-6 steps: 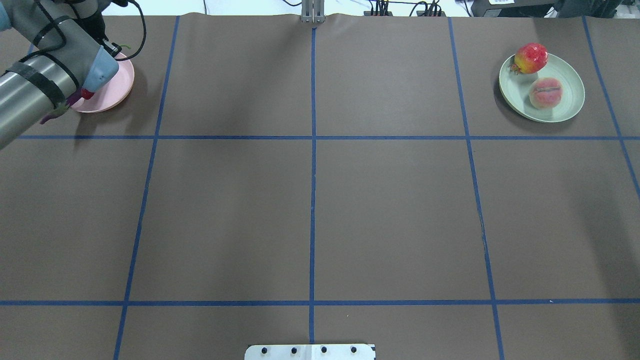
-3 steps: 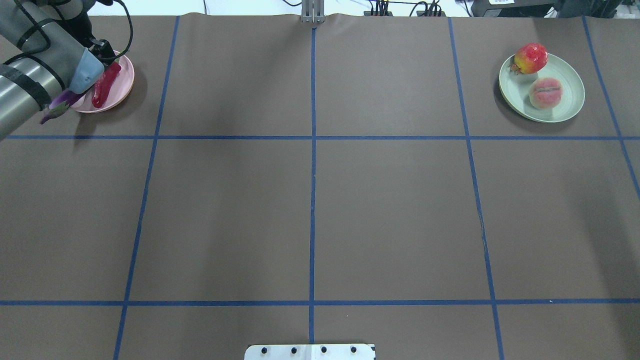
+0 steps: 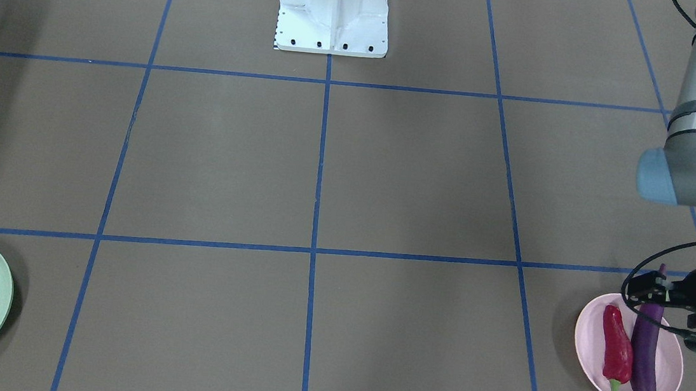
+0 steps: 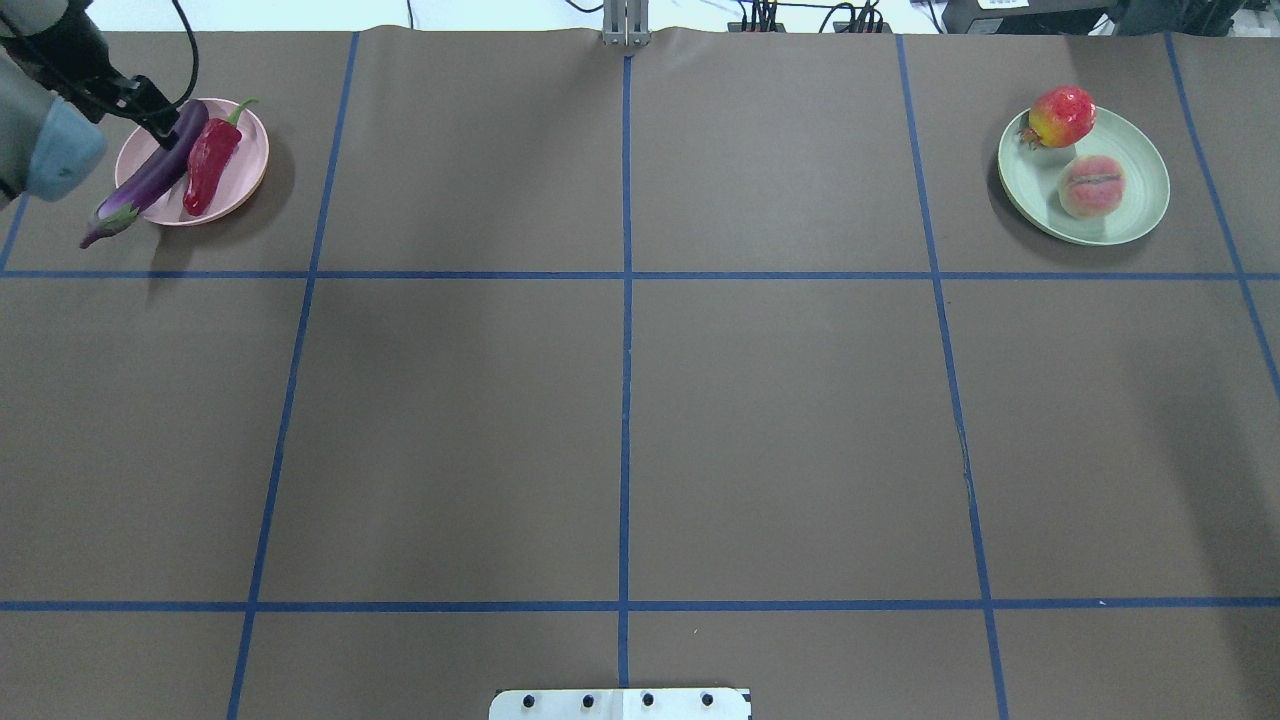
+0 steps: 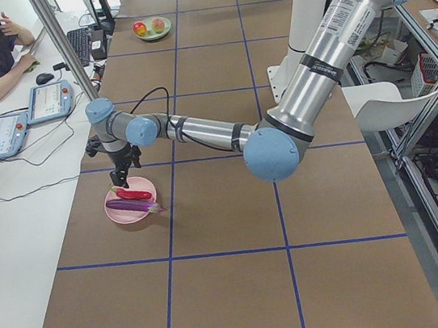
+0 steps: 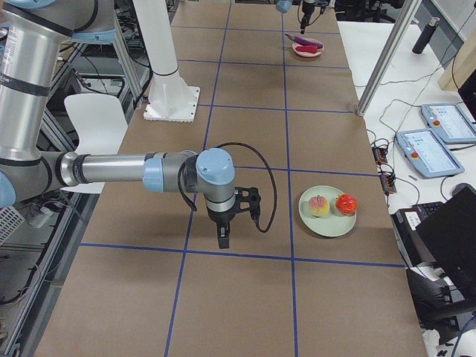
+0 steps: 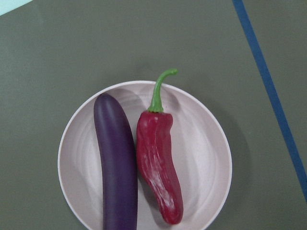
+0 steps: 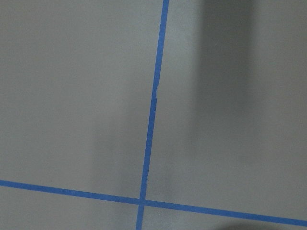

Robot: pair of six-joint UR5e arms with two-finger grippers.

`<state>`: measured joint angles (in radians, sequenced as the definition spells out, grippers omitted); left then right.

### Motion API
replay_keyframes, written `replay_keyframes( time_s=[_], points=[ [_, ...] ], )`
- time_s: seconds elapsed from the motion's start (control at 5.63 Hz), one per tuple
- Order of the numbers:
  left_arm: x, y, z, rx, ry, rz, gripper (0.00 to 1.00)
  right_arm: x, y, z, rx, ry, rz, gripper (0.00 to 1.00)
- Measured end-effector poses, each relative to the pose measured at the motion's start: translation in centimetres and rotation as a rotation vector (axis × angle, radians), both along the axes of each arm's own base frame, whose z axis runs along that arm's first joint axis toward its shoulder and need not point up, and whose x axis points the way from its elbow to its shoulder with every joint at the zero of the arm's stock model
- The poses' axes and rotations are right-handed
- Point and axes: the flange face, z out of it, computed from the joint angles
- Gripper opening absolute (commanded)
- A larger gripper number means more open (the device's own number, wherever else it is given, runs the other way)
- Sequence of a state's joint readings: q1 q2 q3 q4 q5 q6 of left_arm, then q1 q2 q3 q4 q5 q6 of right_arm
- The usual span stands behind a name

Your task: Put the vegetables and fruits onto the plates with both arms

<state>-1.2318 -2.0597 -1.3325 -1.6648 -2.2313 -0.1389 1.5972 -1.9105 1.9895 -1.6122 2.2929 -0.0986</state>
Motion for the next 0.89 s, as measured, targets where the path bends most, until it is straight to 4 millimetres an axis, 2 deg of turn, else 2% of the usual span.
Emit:
replay_keyframes(
  time_s=[0.36, 0.53, 0.71, 0.89],
  points=[
    [-8.8, 11.2, 1.6, -0.022, 0.023, -0.069, 1.0, 0.0, 0.0, 0.0, 0.001, 0.0, 0.0, 1.0],
    [-13.0, 17.5, 3.9, -0.05, 0.015, -0.098, 1.0, 0.0, 0.0, 0.0, 0.002, 0.001, 0.0, 1.0],
    [-17.6, 23.3, 8.0, -0.114, 0.021, -0.136, 1.0, 0.0, 0.0, 0.1, 0.001, 0.001, 0.001, 1.0],
    [-21.4, 28.0, 11.7, -0.187, 0.07, -0.188, 1.0, 0.0, 0.1, 0.2, -0.001, 0.0, 0.002, 1.0]
  ],
)
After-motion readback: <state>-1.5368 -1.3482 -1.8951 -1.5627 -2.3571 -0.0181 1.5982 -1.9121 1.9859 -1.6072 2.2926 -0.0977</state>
